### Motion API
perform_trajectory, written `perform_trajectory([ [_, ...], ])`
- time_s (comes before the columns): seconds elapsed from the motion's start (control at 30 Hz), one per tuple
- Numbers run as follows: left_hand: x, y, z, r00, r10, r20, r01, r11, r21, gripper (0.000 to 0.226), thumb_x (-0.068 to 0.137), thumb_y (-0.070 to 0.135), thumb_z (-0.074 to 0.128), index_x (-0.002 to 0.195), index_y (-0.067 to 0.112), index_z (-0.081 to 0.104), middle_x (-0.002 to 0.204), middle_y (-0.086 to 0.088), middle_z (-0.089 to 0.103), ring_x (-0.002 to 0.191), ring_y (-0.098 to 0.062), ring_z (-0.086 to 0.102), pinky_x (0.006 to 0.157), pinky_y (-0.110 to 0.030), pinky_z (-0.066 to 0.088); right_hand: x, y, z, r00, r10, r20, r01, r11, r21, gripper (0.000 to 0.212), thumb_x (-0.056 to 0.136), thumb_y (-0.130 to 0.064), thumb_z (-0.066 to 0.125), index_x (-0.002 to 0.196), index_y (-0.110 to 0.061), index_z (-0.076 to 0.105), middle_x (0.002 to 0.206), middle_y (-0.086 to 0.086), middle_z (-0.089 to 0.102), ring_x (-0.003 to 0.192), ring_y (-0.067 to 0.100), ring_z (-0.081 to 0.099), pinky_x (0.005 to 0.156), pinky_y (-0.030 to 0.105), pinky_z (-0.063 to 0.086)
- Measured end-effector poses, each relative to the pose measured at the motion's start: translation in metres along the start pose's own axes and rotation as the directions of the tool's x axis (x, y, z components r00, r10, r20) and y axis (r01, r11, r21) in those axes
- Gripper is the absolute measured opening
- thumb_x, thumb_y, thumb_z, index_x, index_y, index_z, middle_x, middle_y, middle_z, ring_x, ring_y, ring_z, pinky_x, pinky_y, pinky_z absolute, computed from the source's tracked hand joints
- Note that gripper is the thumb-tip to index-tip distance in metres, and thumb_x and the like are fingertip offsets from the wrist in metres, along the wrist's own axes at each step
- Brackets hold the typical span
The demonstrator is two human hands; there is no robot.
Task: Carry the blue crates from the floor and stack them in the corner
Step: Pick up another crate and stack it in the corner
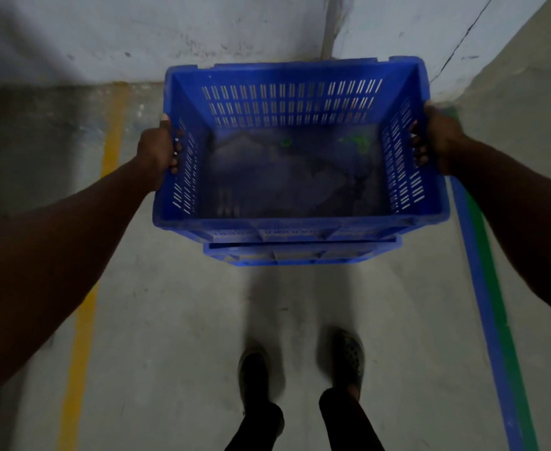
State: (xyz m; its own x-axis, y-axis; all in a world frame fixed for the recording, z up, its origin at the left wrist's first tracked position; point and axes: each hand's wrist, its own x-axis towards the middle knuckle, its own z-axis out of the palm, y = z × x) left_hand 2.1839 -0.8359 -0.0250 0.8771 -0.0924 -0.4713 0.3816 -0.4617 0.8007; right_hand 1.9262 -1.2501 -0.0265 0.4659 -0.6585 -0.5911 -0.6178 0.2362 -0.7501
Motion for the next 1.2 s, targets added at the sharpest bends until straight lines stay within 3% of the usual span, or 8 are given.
perform_trajectory([
  [0.33, -0.003, -0.026, 0.015, 0.998, -0.027, 0.053, 0.025, 0.999, 0.03, 0.052, 0.104, 0.058, 0.031, 0.099, 0.017, 0.061, 0.067, 0.005, 0.052, 0.045, -0.009, 0.042, 0.044, -0.025, 0.036, 0.018, 0.024, -0.005, 0.999, 0.029, 0.013, -0.028, 0.995, -0.093, 0.057, 0.093, -0.073, 0.029, 0.089, -0.021, 0.053, 0.068, -0.002, 0.048, 0.036, 0.009, 0.042, 0.045, 0.024, 0.035],
  [0.63, -0.007, -0.032, 0.018, 0.999, 0.004, 0.041, -0.007, 0.997, 0.074, 0.057, 0.103, 0.06, 0.03, 0.108, 0.013, 0.062, 0.072, 0.001, 0.055, 0.053, -0.012, 0.047, 0.052, -0.029, 0.043, -0.001, 0.022, -0.01, 0.999, 0.022, 0.042, -0.017, 0.995, -0.099, 0.057, 0.097, -0.069, 0.028, 0.093, -0.019, 0.054, 0.072, -0.001, 0.051, 0.055, 0.014, 0.044, 0.051, 0.028, 0.037],
  [0.9, -0.004, -0.036, 0.015, 0.999, 0.029, 0.025, -0.031, 0.993, 0.11, 0.064, 0.103, 0.06, 0.031, 0.115, 0.006, 0.063, 0.072, -0.002, 0.056, 0.054, -0.015, 0.049, 0.055, -0.031, 0.045, -0.006, 0.025, -0.007, 1.0, 0.019, -0.007, -0.02, 0.996, -0.087, 0.057, 0.099, -0.067, 0.028, 0.094, -0.018, 0.057, 0.079, 0.002, 0.054, 0.06, 0.016, 0.048, 0.055, 0.029, 0.041],
  [1.07, -0.013, -0.035, 0.018, 0.998, 0.061, 0.018, -0.063, 0.991, 0.116, 0.054, 0.105, 0.056, 0.031, 0.107, 0.011, 0.061, 0.072, -0.003, 0.055, 0.057, -0.016, 0.05, 0.057, -0.03, 0.045, -0.002, 0.028, -0.008, 1.0, 0.009, -0.008, -0.009, 0.997, -0.079, 0.057, 0.1, -0.065, 0.029, 0.099, -0.015, 0.057, 0.079, 0.003, 0.053, 0.061, 0.016, 0.048, 0.056, 0.029, 0.042],
  [1.2, -0.01, -0.039, 0.012, 0.996, 0.089, 0.008, -0.089, 0.985, 0.145, 0.055, 0.104, 0.057, 0.032, 0.102, 0.011, 0.062, 0.08, -0.01, 0.063, 0.066, -0.023, 0.06, 0.07, -0.04, 0.054, 0.004, 0.03, -0.006, 0.999, 0.004, -0.04, -0.008, 0.995, -0.097, 0.062, 0.1, -0.065, 0.03, 0.108, -0.01, 0.058, 0.086, 0.008, 0.059, 0.063, 0.019, 0.054, 0.057, 0.031, 0.045],
])
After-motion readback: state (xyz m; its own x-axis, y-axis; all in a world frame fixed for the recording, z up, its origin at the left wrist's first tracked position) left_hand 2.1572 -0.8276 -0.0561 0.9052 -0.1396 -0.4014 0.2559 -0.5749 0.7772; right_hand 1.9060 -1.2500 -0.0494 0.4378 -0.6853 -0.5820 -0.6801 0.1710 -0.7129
